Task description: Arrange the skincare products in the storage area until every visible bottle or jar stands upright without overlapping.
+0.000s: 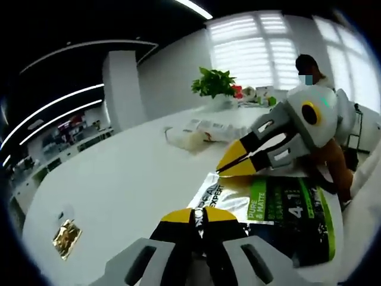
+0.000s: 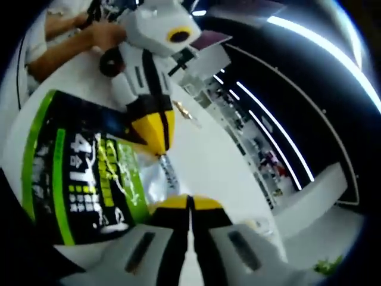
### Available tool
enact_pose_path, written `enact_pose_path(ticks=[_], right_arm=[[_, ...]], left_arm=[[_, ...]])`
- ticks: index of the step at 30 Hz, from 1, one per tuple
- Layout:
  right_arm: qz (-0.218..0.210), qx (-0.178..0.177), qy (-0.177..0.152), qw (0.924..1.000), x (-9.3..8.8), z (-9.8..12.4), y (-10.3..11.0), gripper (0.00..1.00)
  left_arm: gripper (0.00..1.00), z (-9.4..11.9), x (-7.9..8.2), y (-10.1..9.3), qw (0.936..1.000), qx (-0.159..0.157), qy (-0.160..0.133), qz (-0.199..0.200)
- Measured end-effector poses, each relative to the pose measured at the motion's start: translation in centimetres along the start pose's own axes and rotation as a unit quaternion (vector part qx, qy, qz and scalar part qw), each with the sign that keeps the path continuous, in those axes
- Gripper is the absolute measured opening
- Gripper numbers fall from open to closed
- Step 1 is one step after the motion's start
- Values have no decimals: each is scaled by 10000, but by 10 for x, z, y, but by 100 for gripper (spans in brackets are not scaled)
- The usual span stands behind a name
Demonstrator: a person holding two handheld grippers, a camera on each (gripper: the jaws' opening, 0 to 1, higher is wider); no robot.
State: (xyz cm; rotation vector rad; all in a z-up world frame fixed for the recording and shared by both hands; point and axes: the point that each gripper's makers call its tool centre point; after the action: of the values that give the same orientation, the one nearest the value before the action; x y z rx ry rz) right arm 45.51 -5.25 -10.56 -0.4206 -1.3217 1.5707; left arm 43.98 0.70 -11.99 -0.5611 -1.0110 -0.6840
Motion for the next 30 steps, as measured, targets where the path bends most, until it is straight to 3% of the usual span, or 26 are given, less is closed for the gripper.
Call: enact_pose_path(ticks=[2, 4, 6, 9, 16, 21, 22, 26, 30], right_arm=[[-19, 7, -13, 10000, 1, -1, 0, 0], [-41, 8, -18, 10000, 1, -1, 0, 0], [-115, -2, -4, 9999, 0, -2, -1, 0], [-125, -4, -6, 9999, 1, -1, 0, 0], [-84, -9, -12, 10000, 2, 0, 1, 0], [-86, -15, -15, 10000, 2, 1, 2, 0], [-87, -15, -17, 10000, 2, 1, 2, 0], [-103, -16, -14, 9999, 2, 1, 2, 0], [-109, -30, 13, 9999, 2, 1, 2, 0]], left_arm=[[2, 3, -2, -2, 9999, -33, 82, -115], [2, 8, -5, -13, 9988, -372, 250, 218], [3, 13, -5, -18, 9970, -506, 323, 495], [4, 19, -4, -32, 9961, -771, 285, 311], [4, 29, -7, -78, 9872, -1524, 397, 257], [4, 25, -22, -81, 9862, -1490, 708, 149], [4, 25, -18, -82, 9862, -1545, 591, 105], [3, 25, -19, -82, 9849, -1579, 637, 305], [3, 31, -23, -93, 9797, -1793, 776, 453]])
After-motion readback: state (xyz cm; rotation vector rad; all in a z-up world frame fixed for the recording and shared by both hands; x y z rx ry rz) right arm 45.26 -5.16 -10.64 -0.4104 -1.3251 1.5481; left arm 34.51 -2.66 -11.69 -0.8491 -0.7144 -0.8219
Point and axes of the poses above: the point that each gripper's makers call its tool centre point, and the gripper's own axes: z roughly backward along the fingers, y roughly to its left, x roughly out of its top, and after that the axes turned 15 degrees about z, right-handed
